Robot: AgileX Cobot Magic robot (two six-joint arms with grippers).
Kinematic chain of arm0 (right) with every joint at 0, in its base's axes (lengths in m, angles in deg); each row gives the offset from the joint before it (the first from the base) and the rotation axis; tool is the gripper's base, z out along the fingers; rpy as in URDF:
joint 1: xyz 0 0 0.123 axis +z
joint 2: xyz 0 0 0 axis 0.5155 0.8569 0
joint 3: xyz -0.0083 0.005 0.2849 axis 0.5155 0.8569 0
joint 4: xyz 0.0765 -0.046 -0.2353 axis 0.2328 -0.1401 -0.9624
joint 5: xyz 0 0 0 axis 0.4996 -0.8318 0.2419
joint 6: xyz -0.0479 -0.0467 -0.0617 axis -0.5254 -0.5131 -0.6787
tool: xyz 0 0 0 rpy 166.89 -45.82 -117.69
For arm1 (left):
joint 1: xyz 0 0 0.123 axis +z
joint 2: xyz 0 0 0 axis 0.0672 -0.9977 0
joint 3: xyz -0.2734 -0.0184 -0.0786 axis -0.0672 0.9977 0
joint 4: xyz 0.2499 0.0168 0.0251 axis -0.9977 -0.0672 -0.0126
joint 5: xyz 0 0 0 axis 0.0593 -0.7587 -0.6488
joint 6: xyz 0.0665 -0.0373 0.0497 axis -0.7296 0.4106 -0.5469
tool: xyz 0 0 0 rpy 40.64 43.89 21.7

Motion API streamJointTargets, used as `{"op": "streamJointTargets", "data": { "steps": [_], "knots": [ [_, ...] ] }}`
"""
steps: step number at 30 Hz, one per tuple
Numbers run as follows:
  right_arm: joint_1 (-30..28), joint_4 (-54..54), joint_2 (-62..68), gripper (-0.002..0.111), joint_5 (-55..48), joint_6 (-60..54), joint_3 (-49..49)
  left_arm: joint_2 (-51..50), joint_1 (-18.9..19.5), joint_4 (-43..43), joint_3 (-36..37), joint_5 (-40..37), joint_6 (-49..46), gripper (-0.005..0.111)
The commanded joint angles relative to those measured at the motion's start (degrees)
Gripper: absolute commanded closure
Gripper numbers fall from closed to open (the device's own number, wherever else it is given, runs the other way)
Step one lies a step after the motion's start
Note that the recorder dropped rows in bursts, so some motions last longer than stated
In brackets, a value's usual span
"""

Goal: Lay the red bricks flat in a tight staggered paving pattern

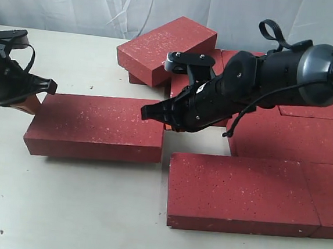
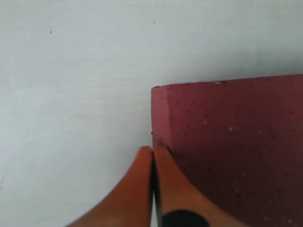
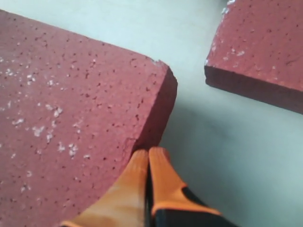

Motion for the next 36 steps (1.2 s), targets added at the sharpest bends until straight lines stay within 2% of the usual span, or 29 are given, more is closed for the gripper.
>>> {"op": "streamJointTargets", "data": {
  "steps": [1, 16, 24, 30, 36],
  "knots": [
    [0.4, 0.9, 1.4, 0.109, 3.3, -0.2, -0.4, 0.7, -0.1, -0.8, -0.2, 0.6, 0.4, 0.107],
    [0.3, 1.5, 2.8, 0.109, 4.4, -0.2, -0.4, -3.9, 0.1, -2.1, -0.3, -0.2, 0.4, 0.107],
    [0.3, 0.1, 2.8, 0.109, 0.6, -0.2, -0.4, -3.9, 2.8, -3.7, -1.0, -0.4, 0.4, 0.107],
    [0.3, -1.9, 2.8, 0.109, -1.4, -0.2, -0.4, -4.1, 3.1, -3.8, -1.0, 0.2, 0.3, 0.107],
    [0.1, -7.3, 1.6, 0.109, -1.7, 6.8, -0.4, -4.3, 2.8, -2.7, -1.0, 0.2, 0.3, 0.107]
  ]
}}
